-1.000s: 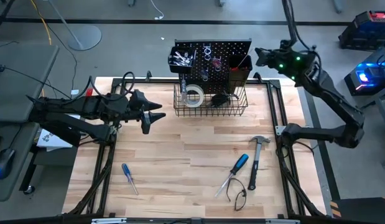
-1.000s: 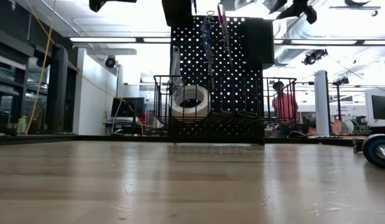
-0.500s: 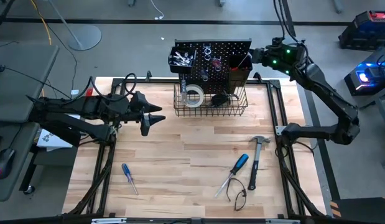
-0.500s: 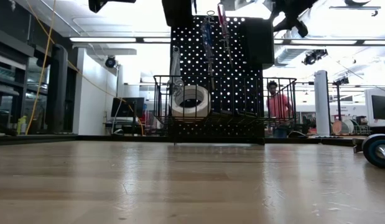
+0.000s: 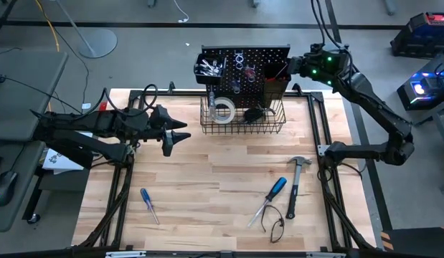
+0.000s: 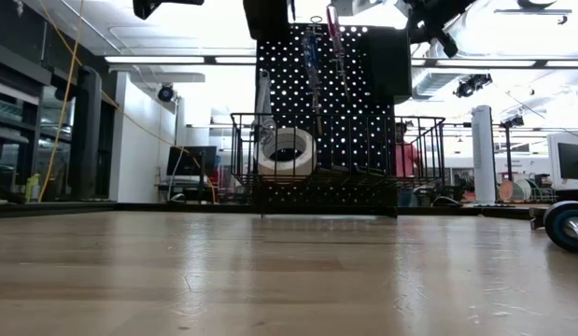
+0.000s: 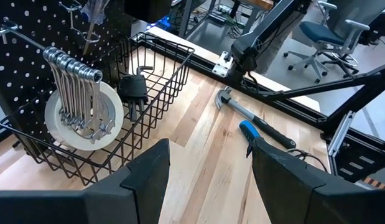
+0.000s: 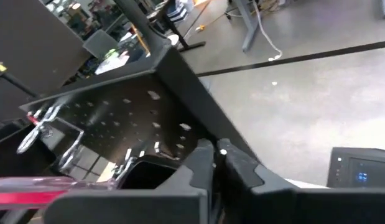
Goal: Hang tools onto peg board
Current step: Put the red allen wrench in the right black bin on the pegboard
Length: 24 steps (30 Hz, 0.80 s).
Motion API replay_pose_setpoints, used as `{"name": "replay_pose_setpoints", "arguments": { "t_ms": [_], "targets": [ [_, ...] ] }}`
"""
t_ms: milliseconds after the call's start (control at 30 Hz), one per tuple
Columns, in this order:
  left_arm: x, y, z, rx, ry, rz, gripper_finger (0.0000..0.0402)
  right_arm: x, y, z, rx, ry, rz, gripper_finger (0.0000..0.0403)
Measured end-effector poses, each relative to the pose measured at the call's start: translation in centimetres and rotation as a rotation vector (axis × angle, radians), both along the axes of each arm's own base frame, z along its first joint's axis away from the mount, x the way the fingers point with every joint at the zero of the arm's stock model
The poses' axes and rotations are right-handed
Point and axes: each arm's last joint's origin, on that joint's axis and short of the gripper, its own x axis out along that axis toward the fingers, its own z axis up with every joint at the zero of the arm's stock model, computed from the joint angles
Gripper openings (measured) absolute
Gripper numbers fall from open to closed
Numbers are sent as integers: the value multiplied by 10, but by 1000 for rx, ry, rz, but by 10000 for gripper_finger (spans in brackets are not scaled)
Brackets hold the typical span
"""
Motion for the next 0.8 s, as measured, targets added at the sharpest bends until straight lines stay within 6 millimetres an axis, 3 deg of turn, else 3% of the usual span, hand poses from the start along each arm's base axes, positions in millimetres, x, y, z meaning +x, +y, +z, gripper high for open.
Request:
{"name": "replay_pose_setpoints", "arguments": {
  "t_ms": [267,800],
  "targets": [
    [0,0,0,1,1,1,209,-3,8,8,-6,-68,49,2],
    [-1,-1,5,2,-22,-30,209,-36,44,48,-211,-283,29,1]
  ]
}}
